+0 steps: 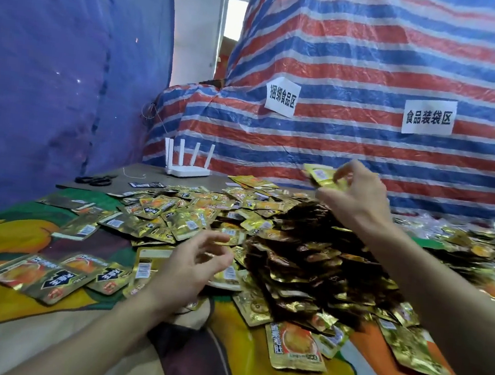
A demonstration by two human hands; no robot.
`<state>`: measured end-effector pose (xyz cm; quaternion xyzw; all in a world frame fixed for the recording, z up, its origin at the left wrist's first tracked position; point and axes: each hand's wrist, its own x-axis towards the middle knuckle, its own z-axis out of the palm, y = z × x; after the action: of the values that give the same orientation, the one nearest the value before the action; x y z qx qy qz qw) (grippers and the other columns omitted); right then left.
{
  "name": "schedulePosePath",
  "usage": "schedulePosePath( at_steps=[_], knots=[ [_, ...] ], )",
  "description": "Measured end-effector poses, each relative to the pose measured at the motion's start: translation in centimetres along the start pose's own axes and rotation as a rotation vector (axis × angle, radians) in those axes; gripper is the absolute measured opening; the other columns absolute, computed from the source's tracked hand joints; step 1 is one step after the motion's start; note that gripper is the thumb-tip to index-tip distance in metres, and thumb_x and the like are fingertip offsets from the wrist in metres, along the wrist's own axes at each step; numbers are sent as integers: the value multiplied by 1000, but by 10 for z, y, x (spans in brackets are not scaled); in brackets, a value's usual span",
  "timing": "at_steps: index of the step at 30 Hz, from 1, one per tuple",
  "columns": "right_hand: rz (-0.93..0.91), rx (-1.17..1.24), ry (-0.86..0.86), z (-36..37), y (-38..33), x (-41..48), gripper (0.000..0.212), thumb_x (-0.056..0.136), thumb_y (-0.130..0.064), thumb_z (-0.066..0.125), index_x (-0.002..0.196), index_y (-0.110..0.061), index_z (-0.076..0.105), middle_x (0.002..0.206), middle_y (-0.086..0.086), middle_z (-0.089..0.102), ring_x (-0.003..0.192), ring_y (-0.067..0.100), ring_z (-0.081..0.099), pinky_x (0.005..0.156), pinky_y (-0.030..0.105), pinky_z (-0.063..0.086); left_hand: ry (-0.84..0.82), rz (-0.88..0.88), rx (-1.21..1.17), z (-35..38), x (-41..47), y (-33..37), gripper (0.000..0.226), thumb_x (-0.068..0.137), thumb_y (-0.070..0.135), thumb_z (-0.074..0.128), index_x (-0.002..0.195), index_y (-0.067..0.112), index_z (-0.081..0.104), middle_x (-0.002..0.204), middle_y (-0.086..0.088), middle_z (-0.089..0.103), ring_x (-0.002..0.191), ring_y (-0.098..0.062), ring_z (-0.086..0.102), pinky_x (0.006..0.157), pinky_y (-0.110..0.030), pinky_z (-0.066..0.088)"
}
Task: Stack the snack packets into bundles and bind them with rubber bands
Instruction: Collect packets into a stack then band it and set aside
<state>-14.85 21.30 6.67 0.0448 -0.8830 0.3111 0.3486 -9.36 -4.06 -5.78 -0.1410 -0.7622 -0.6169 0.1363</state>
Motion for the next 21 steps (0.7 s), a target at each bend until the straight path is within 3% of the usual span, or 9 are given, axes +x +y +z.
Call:
schedulePosePath(
  at_steps=[3,7,9,11,13,16,18,21],
  knots=[
    [136,-116,34,2,16,39,32,82,-31,73,108,-18,60,111,15,62,91,31,56,74,35,42,53,45,124,-2,-1,1,23,94,15,70,109,31,66,101,1,71,96,-15,67,87,-35,55],
    [263,-283,-198,34,33,51,37,91,-41,63,113,-11,57,117,19,64,107,39,60,92,45,52,105,64,143,-7,-1,1,19,92,17,71,104,31,68,98,3,69,93,-14,65,89,-40,53],
    [288,-411,-316,46,37,49,50,95,-54,49,123,-13,56,131,20,58,123,42,51,106,51,42,109,66,165,-8,-1,-1,18,92,17,71,102,32,69,96,7,69,90,-11,65,88,-41,53],
    [274,-491,-318,50,37,46,65,97,-65,35,136,-16,53,146,22,46,138,42,37,111,56,29,101,61,199,-8,-1,-3,18,93,18,71,100,34,69,94,16,68,88,-6,63,86,-38,54],
    [278,-481,-301,50,33,44,74,98,-68,24,144,-16,49,154,24,34,144,42,27,114,58,24,113,50,231,-10,1,-3,19,93,16,70,99,33,68,93,13,67,91,-8,62,84,-36,53],
    [288,-515,-318,44,27,39,74,99,-67,21,147,-17,45,156,24,31,145,42,26,115,60,20,156,13,370,-21,5,-2,25,88,12,68,101,33,65,106,9,62,105,-14,59,88,-35,50],
    [252,-560,-252,41,17,32,69,99,-64,27,144,-14,45,153,26,32,143,44,26,114,64,18,176,-25,516,-32,6,2,30,79,30,70,108,34,63,112,8,60,113,-16,56,100,-39,44],
    [-34,-497,-86,44,-9,14,66,97,-60,42,141,-11,45,148,23,39,138,39,32,113,61,25,36,-126,763,-47,5,6,80,55,73,57,130,45,52,132,10,49,130,-16,42,110,-40,27]
  ],
)
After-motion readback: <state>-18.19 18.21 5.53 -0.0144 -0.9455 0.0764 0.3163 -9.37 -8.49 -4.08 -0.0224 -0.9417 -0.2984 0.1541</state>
